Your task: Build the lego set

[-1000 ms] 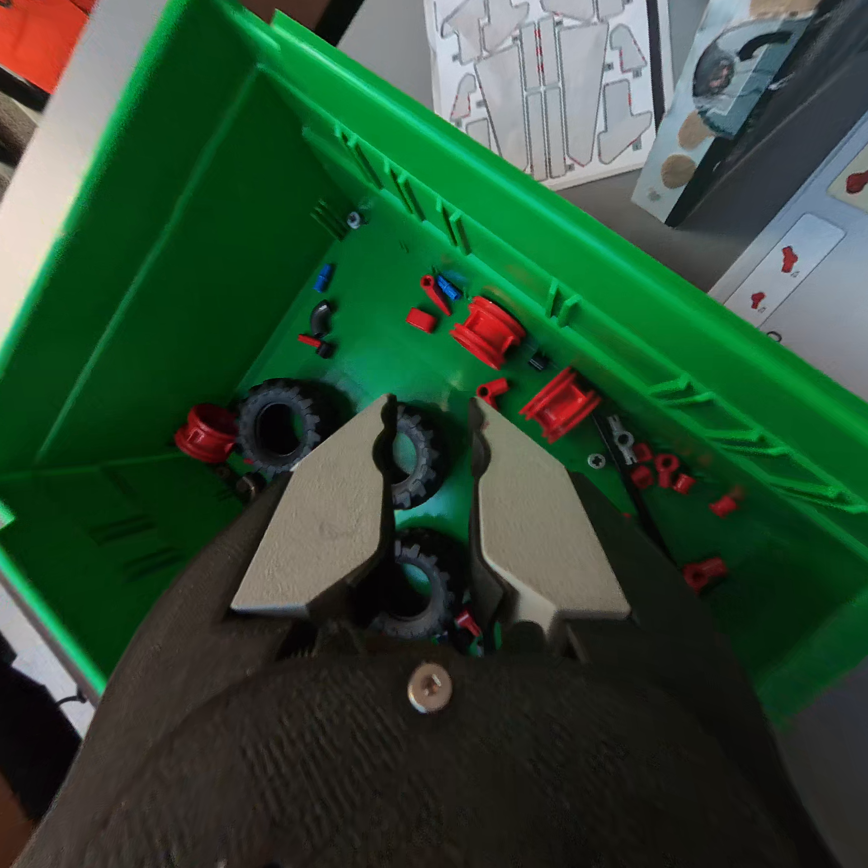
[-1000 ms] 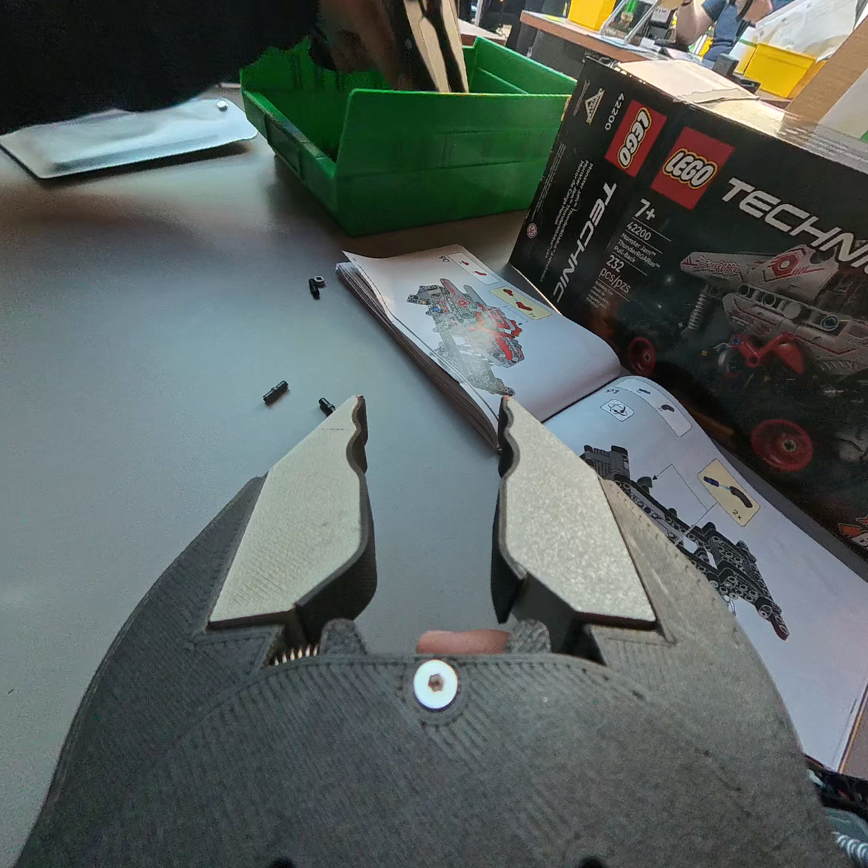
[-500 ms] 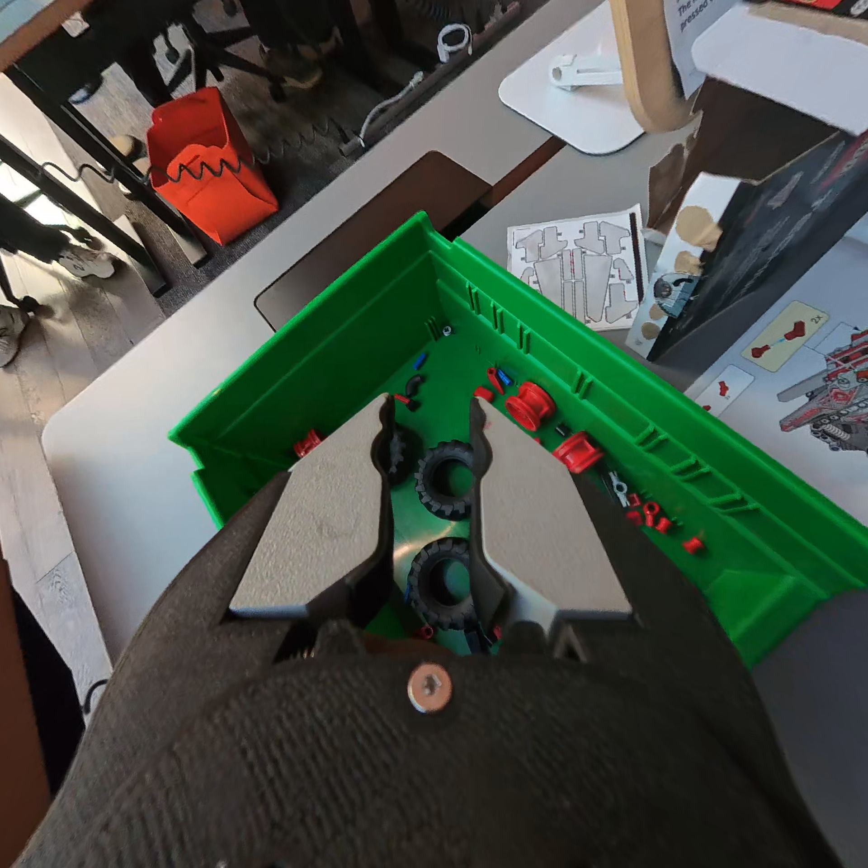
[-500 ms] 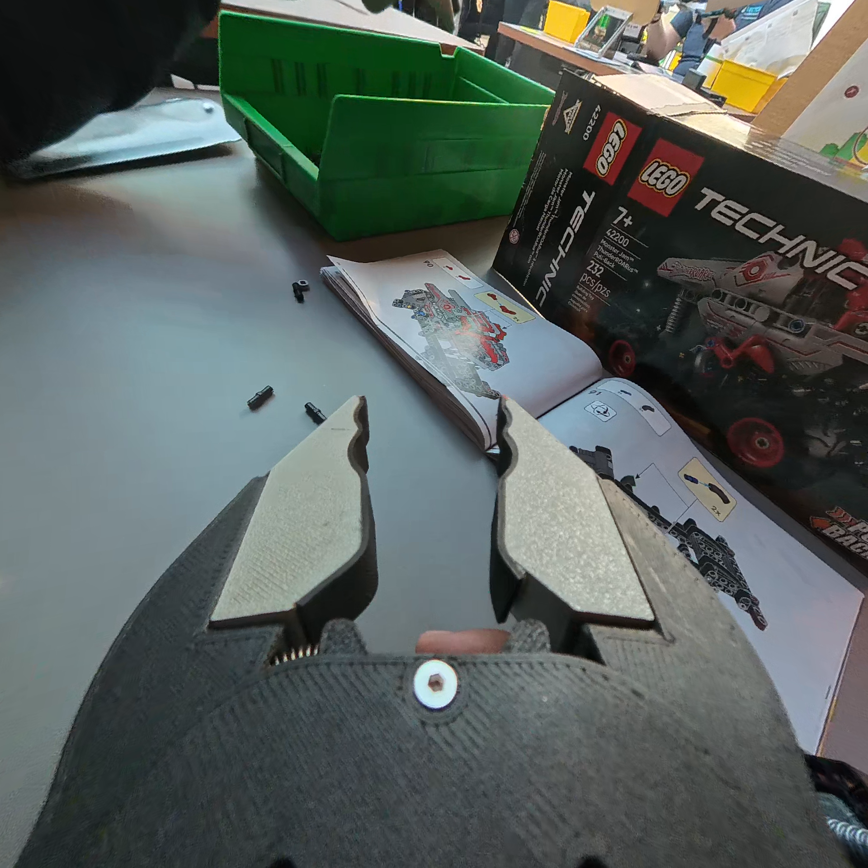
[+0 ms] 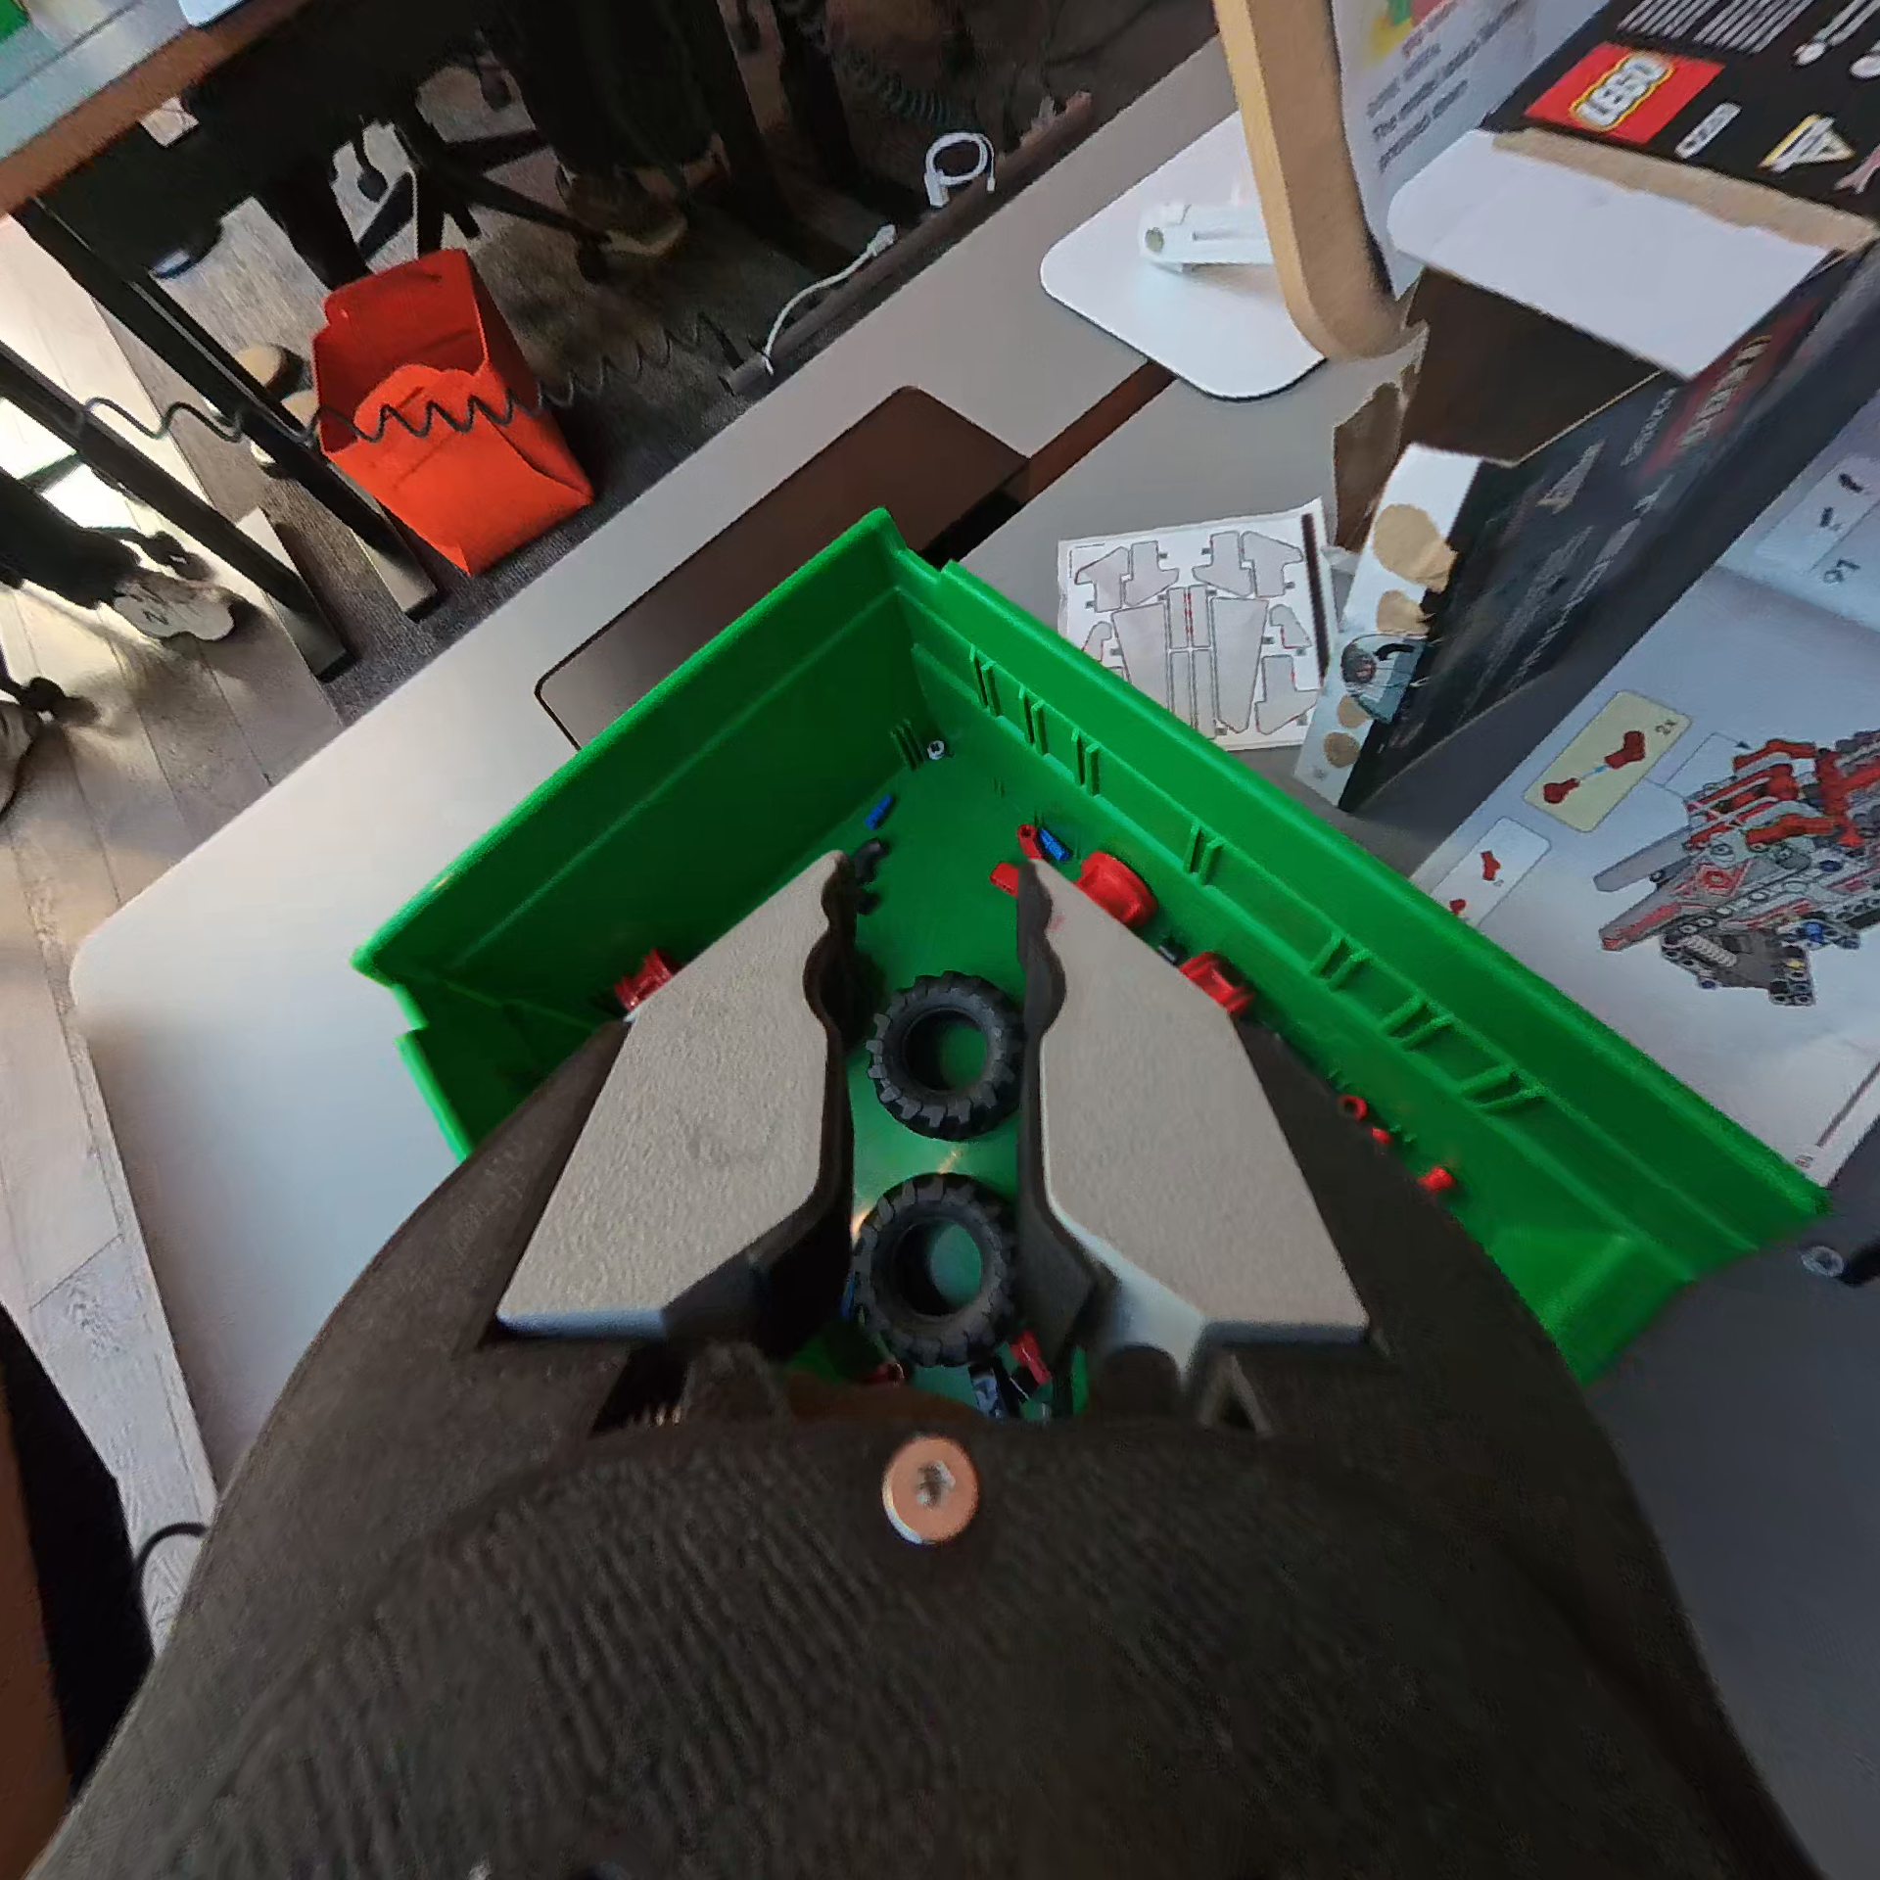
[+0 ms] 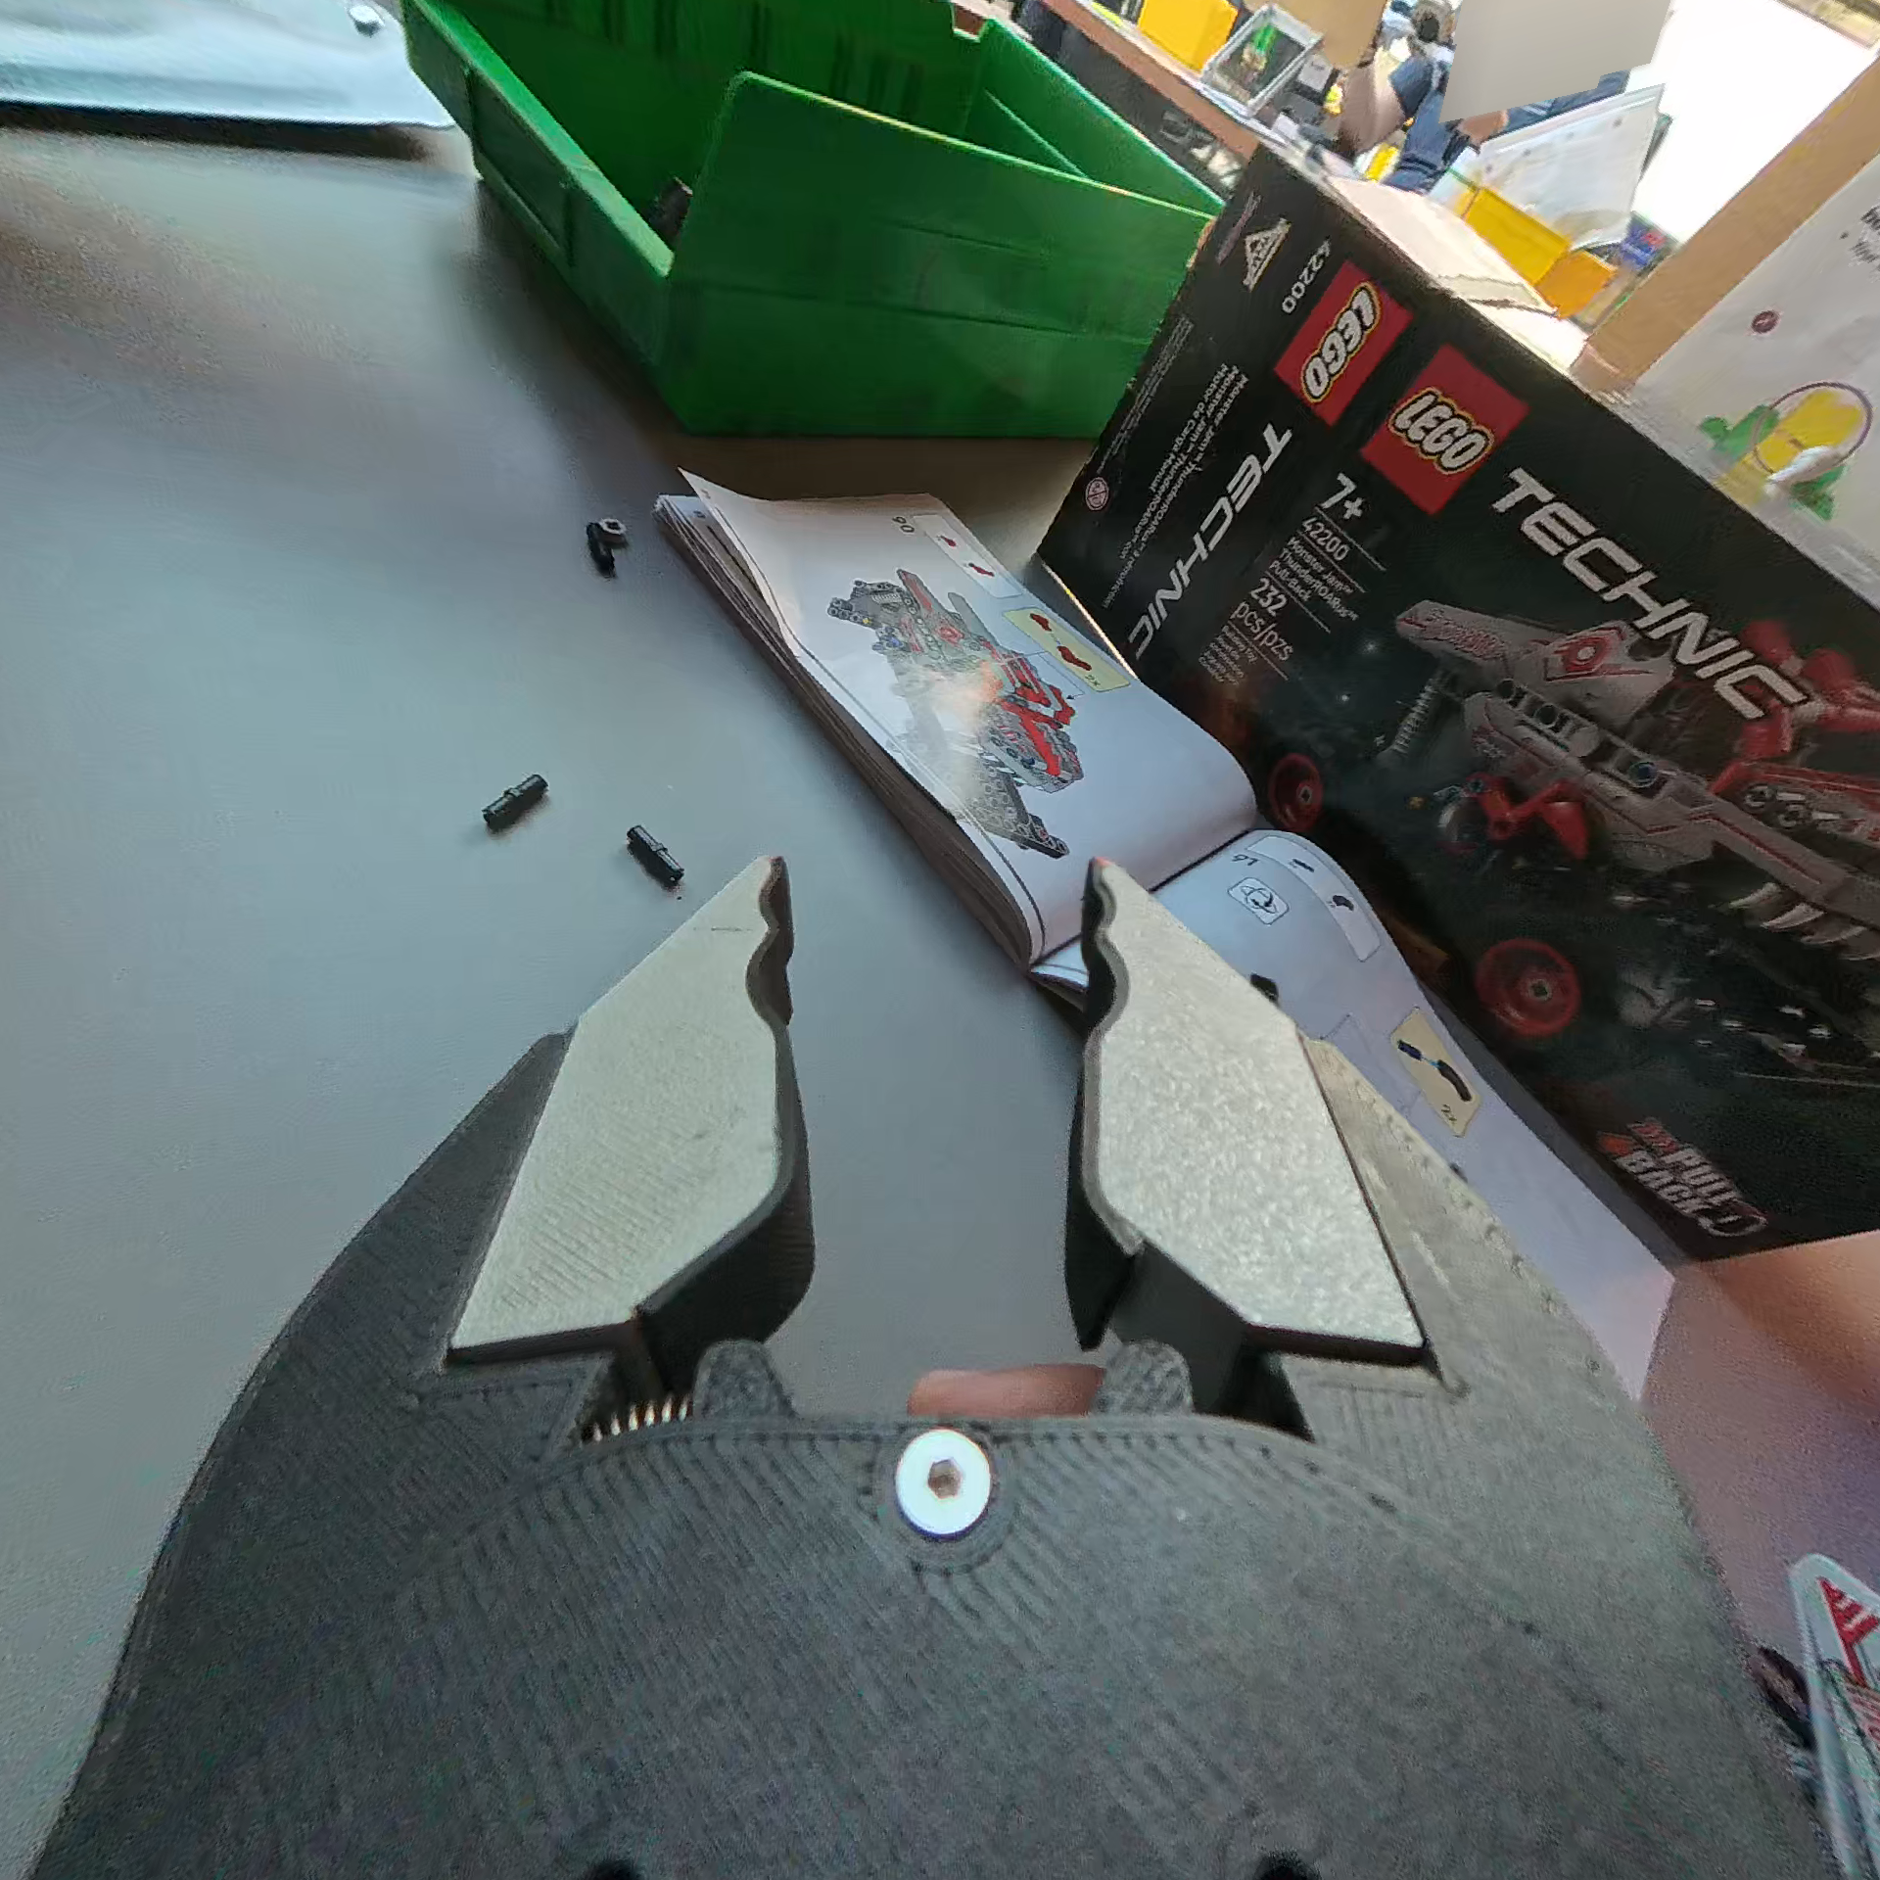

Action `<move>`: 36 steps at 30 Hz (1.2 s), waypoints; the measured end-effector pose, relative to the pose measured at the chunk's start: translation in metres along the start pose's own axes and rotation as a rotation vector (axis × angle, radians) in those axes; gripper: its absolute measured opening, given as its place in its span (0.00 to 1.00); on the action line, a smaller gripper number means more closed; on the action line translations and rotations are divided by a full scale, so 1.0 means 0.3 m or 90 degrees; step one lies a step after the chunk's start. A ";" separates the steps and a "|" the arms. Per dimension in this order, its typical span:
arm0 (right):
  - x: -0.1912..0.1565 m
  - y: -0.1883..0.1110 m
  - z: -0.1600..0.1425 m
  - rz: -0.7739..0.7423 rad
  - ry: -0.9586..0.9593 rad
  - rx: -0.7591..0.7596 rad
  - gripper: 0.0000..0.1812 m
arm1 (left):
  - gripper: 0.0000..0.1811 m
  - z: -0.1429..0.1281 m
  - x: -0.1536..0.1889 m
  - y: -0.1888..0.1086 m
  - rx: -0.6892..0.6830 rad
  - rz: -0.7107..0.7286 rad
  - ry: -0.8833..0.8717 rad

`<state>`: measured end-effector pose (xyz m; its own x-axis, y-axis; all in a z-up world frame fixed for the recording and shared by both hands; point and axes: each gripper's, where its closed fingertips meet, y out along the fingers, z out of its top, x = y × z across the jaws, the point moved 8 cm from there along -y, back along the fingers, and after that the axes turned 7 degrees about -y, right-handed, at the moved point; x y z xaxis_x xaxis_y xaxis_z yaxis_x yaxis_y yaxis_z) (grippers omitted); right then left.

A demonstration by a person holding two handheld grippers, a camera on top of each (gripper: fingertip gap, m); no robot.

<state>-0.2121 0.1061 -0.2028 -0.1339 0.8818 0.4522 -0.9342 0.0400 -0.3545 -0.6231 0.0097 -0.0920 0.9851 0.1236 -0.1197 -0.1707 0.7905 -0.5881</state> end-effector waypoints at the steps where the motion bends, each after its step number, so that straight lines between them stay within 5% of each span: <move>1: -0.001 -0.001 0.001 -0.010 -0.005 0.000 0.30 | 0.16 0.005 0.005 -0.018 0.000 -0.003 -0.001; 6: 0.014 -0.008 -0.002 -0.025 0.015 0.005 0.30 | 0.16 -0.034 0.030 -0.130 0.017 0.010 -0.003; 13: 0.034 -0.016 -0.007 -0.003 0.063 0.024 0.30 | 0.17 -0.230 0.078 -0.211 -0.022 0.008 -0.031; 21: 0.062 -0.022 -0.015 0.012 0.118 0.042 0.30 | 0.21 -0.344 0.159 -0.053 -0.221 -0.094 0.057; 28: 0.054 -0.018 -0.013 0.009 0.098 0.035 0.29 | 0.21 -0.303 0.175 0.005 -0.204 -0.151 0.050; 31: 0.050 -0.016 -0.012 0.013 0.091 0.033 0.28 | 0.08 -0.255 0.137 -0.001 -0.103 -0.074 0.032; 36: 0.059 -0.014 -0.016 0.022 0.111 0.033 0.28 | 0.14 -0.241 0.097 -0.002 -0.047 -0.014 0.004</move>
<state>-0.2090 0.1238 -0.1973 -0.1110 0.9505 0.2904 -0.9463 -0.0119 -0.3231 -0.5958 -0.0306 -0.1528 0.9885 0.1022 -0.1112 -0.1501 0.7471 -0.6475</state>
